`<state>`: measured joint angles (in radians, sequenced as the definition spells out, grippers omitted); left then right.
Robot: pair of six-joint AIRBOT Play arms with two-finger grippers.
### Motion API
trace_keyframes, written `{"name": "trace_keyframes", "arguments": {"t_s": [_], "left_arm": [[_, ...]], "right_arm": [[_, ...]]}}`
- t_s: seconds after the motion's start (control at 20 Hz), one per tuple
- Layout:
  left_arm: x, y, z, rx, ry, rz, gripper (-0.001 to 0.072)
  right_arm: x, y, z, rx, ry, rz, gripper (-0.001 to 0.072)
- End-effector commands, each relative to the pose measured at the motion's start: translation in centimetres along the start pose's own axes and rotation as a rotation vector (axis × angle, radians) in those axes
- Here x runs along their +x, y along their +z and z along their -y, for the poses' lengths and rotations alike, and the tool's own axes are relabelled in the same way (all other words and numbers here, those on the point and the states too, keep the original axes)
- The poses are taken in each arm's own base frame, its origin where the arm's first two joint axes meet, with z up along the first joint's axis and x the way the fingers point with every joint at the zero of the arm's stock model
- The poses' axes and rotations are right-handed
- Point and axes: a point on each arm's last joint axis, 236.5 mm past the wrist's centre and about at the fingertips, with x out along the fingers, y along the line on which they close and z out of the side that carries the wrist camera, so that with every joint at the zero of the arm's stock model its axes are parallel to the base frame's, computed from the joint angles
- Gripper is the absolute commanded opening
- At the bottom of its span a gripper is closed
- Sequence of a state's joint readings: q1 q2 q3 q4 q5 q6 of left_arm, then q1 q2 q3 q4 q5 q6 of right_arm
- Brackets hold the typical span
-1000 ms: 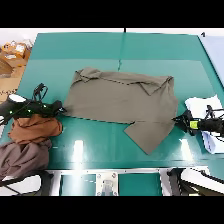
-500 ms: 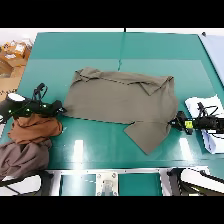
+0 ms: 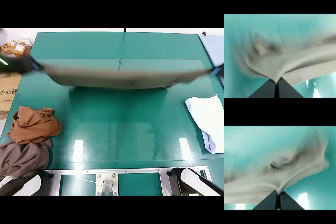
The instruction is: Fold the shirts.
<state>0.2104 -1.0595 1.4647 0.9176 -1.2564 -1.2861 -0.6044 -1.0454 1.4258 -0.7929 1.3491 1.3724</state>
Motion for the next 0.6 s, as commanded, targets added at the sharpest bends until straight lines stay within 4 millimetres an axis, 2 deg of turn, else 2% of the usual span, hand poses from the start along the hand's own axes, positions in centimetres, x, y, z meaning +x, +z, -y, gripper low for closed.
{"name": "trace_keyframes", "arguments": {"t_s": [0.0, 0.05, 0.15, 0.2, 0.25, 0.3, 0.4, 0.5, 0.55], "left_arm": [[-16.2, 8.8, 10.4, 0.271, 0.039, 0.443, 0.0023], [-20.6, 9.7, 13.4, 0.337, 0.044, 0.561, 0.0024], [-26.7, 9.8, 17.5, 0.429, 0.054, 0.710, 0.0024], [-28.6, 9.5, 18.8, 0.457, 0.057, 0.750, 0.0024], [-29.5, 9.2, 19.4, 0.470, 0.057, 0.770, 0.0024], [-29.6, 9.0, 19.5, 0.473, 0.058, 0.769, 0.0024], [-28.3, 8.7, 18.5, 0.459, 0.072, 0.716, 0.0024], [-25.7, 9.0, 15.9, 0.395, 0.096, 0.650, 0.0024], [-23.8, 9.2, 14.5, 0.367, 0.097, 0.611, 0.0024]], "right_arm": [[-12.9, 6.3, -12.3, -0.209, 0.041, 0.376, 0.0017], [-16.5, 7.1, -15.4, -0.257, 0.057, 0.497, 0.0017], [-22.5, 7.2, -20.4, -0.341, 0.086, 0.688, 0.0017], [-24.4, 6.7, -21.9, -0.370, 0.093, 0.751, 0.0017], [-25.9, 6.0, -23.0, -0.394, 0.097, 0.794, 0.0017], [-26.7, 5.4, -23.5, -0.408, 0.092, 0.813, 0.0017], [-27.0, 5.0, -23.7, -0.416, 0.086, 0.815, 0.0017], [-25.9, 5.7, -22.7, -0.391, 0.082, 0.793, 0.0017], [-24.4, 6.4, -21.4, -0.360, 0.079, 0.760, 0.0017]]}}
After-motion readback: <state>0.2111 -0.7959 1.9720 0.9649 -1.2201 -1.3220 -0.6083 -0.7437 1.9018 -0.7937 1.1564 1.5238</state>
